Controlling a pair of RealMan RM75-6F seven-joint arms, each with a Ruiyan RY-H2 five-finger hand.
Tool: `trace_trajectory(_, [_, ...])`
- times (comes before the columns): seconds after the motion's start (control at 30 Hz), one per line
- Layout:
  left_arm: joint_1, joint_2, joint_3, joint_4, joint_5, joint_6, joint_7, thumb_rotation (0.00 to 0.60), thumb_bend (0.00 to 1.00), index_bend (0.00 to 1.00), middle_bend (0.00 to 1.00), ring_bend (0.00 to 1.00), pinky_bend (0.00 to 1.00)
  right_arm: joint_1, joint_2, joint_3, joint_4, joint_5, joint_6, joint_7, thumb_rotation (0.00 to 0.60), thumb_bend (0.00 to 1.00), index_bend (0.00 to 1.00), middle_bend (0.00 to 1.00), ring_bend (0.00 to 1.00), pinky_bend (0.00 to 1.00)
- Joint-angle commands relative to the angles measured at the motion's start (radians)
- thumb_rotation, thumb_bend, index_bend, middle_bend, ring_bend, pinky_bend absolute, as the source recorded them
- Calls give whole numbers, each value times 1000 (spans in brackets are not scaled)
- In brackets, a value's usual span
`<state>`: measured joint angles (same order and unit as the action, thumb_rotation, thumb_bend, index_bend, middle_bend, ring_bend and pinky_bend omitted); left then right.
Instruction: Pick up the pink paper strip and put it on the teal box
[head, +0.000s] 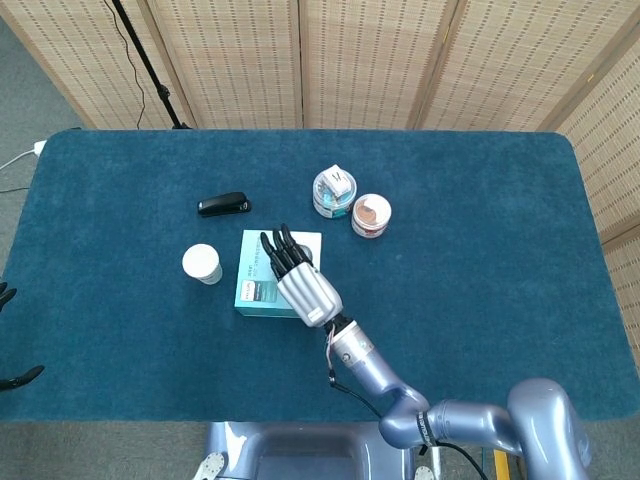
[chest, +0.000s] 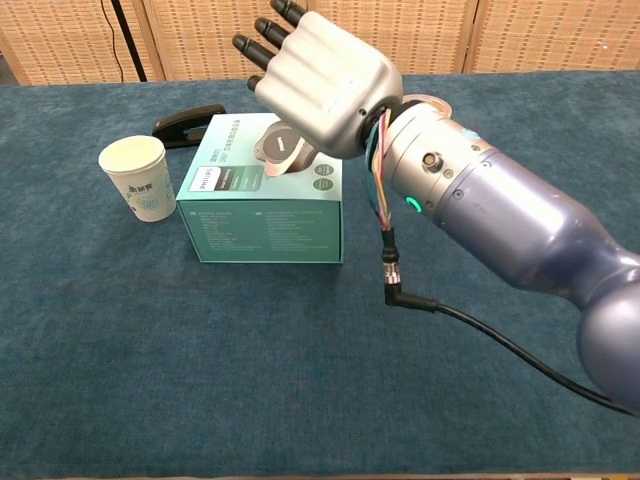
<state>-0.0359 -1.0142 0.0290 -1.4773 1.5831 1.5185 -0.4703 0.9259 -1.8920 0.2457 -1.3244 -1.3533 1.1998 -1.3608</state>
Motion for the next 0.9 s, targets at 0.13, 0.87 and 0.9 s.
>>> trace_trajectory(0.13, [3, -3, 3, -2, 7, 7, 8, 600, 0, 0, 0, 0, 0, -25, 81, 13, -63, -6, 33, -3, 600, 534, 167, 0, 0, 0])
trace_trajectory(0.87, [-8, -14, 0, -36, -8, -19, 75, 600, 0, 0, 0, 0, 0, -484, 546, -93, -259, -35, 334, 863, 600, 0, 96, 0, 0, 0])
trace_trajectory(0.9, [-8, -13, -2, -38, -10, -19, 75, 600, 0, 0, 0, 0, 0, -503, 558, -102, -264, -33, 340, 887, 600, 0, 90, 0, 0, 0])
